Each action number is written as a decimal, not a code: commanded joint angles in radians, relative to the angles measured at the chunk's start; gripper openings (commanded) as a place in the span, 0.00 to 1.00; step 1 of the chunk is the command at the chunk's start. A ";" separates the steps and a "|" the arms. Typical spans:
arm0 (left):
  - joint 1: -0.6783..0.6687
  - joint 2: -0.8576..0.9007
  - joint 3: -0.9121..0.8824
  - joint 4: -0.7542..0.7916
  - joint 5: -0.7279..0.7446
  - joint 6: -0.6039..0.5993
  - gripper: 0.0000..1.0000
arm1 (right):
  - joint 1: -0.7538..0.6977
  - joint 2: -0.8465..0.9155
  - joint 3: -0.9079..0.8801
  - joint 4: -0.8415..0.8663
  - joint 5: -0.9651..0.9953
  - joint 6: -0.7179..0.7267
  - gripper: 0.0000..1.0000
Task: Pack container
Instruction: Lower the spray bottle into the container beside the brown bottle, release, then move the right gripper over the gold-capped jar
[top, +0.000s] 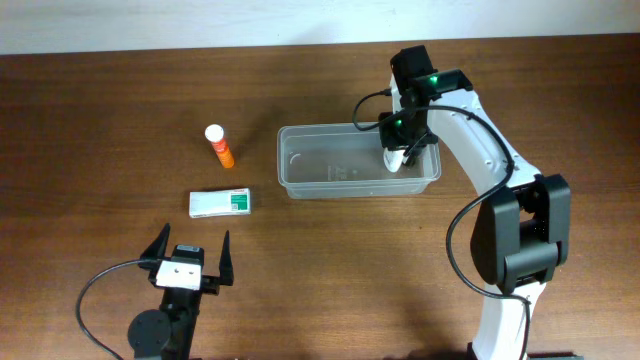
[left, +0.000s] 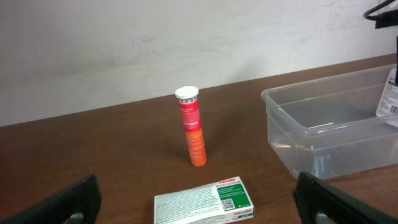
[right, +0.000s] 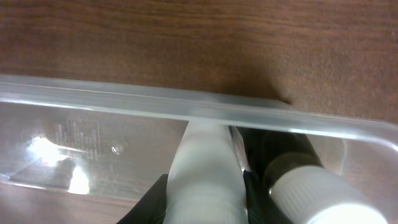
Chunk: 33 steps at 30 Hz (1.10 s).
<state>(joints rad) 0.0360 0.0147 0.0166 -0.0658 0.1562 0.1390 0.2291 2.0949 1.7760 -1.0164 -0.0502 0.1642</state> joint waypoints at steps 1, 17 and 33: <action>0.006 -0.009 -0.008 0.002 -0.004 0.016 0.99 | 0.007 -0.010 -0.003 0.006 -0.009 0.010 0.31; 0.006 -0.009 -0.008 0.002 -0.004 0.016 0.99 | 0.007 -0.013 0.057 0.005 -0.028 0.010 0.35; 0.006 -0.009 -0.008 0.002 -0.004 0.016 0.99 | -0.010 -0.017 0.678 -0.424 0.205 -0.037 0.46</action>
<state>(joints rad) 0.0360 0.0147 0.0166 -0.0658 0.1562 0.1390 0.2279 2.0953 2.3463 -1.3869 0.0193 0.1421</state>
